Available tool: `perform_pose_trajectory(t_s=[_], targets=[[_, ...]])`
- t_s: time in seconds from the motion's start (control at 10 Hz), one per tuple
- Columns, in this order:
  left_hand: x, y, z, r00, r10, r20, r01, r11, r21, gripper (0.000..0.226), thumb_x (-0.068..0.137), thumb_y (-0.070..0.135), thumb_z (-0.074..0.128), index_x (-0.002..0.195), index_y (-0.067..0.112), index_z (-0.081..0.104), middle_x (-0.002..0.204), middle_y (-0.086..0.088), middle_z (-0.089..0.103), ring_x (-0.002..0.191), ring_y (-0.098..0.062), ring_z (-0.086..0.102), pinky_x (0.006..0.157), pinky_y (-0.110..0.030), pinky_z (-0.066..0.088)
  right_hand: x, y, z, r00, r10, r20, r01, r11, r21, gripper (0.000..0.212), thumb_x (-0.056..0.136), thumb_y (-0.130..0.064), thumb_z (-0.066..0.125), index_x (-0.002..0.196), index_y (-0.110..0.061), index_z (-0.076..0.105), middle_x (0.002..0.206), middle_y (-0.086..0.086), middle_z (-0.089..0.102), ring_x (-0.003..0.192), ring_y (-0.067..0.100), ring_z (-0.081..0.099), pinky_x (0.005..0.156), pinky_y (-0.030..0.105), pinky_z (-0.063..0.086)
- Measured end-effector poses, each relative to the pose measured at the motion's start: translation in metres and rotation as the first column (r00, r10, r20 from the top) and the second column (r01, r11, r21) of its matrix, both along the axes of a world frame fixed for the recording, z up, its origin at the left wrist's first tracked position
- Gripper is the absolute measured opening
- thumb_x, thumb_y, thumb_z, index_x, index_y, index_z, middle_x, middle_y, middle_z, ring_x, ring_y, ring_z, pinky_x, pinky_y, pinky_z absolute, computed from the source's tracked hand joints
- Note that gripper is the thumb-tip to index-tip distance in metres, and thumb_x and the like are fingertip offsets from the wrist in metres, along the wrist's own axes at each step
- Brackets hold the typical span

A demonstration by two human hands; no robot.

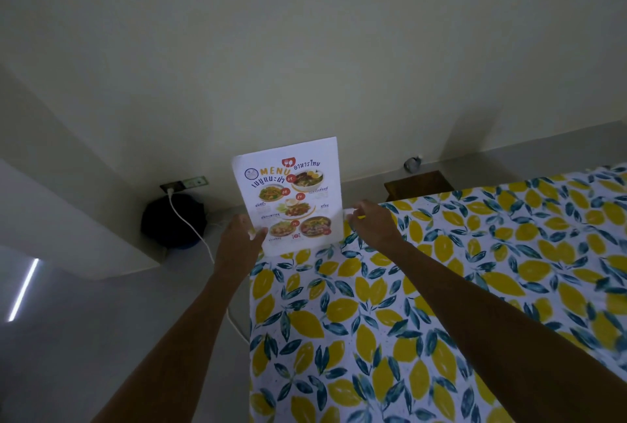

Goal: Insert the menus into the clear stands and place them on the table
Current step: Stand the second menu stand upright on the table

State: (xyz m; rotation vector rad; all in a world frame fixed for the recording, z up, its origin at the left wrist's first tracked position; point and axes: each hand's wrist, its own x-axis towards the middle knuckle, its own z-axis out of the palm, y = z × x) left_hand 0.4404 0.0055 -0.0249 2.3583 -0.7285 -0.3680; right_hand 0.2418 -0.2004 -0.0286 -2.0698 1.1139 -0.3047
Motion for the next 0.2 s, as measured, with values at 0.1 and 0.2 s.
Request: perform_pose_trajectory(t_s=[0.1,0.2], targets=[[-0.027,0.001,0.012,1.000,-0.008,0.017,0.008,1.000,-0.005,0.046,0.089,0.035,0.066,0.122,0.007,0.051,0.115,-0.014,0.064,0.103,-0.033,0.062,0.082,-0.040,0.049,-0.029,-0.005,0.021,0.999,0.040,-0.005,-0.040,0.999,-0.009,0.034,0.091,-0.026,0.061,0.114,-0.001,0.062,0.116,0.018,0.067,0.110,0.033,0.061,0.087,0.035,0.046],[-0.070,-0.009,0.027,0.999,0.008,0.051,-0.005,0.998,-0.063,0.047,0.088,0.038,0.066,0.124,0.013,0.049,0.116,-0.012,0.065,0.104,-0.032,0.064,0.087,-0.047,0.054,-0.063,-0.010,0.041,0.996,0.084,0.021,-0.083,0.996,-0.024,0.035,0.092,-0.024,0.060,0.116,0.000,0.061,0.123,0.017,0.066,0.114,0.031,0.060,0.090,0.033,0.046]])
